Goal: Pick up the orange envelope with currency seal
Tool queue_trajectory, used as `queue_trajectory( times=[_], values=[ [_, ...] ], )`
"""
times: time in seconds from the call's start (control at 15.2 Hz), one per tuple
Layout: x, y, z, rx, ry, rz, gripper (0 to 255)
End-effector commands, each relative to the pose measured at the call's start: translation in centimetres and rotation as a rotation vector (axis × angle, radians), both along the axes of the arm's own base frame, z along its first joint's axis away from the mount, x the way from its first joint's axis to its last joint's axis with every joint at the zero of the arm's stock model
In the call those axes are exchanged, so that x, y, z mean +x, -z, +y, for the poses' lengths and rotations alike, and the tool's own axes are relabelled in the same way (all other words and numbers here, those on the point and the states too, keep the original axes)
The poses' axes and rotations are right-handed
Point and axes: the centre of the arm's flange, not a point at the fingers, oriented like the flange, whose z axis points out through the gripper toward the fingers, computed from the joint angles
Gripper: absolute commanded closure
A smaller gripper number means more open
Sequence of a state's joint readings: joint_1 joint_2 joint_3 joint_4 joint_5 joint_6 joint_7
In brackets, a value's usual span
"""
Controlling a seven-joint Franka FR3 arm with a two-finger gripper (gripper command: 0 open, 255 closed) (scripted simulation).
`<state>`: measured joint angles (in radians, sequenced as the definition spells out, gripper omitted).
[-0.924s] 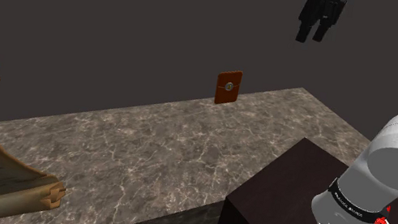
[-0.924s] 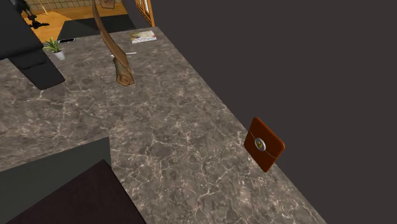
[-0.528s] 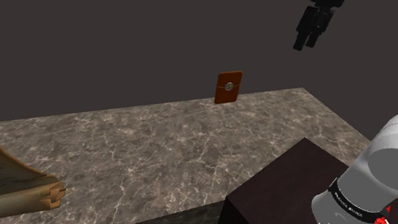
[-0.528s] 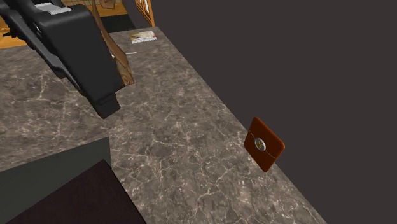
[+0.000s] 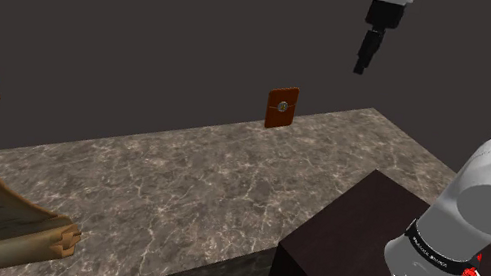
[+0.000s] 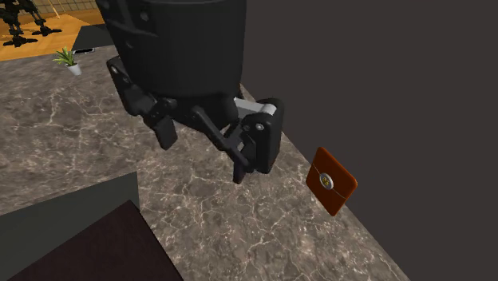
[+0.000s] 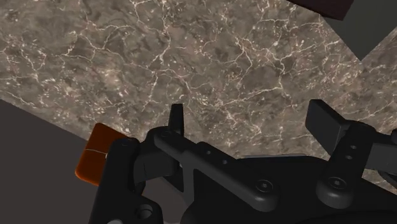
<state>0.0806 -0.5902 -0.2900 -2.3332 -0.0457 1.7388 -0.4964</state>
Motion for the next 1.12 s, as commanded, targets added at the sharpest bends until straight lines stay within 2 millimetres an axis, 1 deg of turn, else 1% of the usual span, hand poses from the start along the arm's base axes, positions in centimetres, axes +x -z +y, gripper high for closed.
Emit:
queue_trajectory(
  times=[0.0,0.26,0.53,0.79,1.06],
  values=[
    [1.7,1.6,-1.6,-0.006,-0.062,-0.003,0],
    [5.2,4.6,-4.2,-0.013,-0.178,-0.008,0],
    [9.1,7.5,-6.3,-0.021,-0.294,-0.012,0],
    [13.2,10.4,-8.0,-0.029,-0.410,-0.017,0],
    [17.4,13.3,-9.2,-0.037,-0.526,-0.021,0]
  ],
)
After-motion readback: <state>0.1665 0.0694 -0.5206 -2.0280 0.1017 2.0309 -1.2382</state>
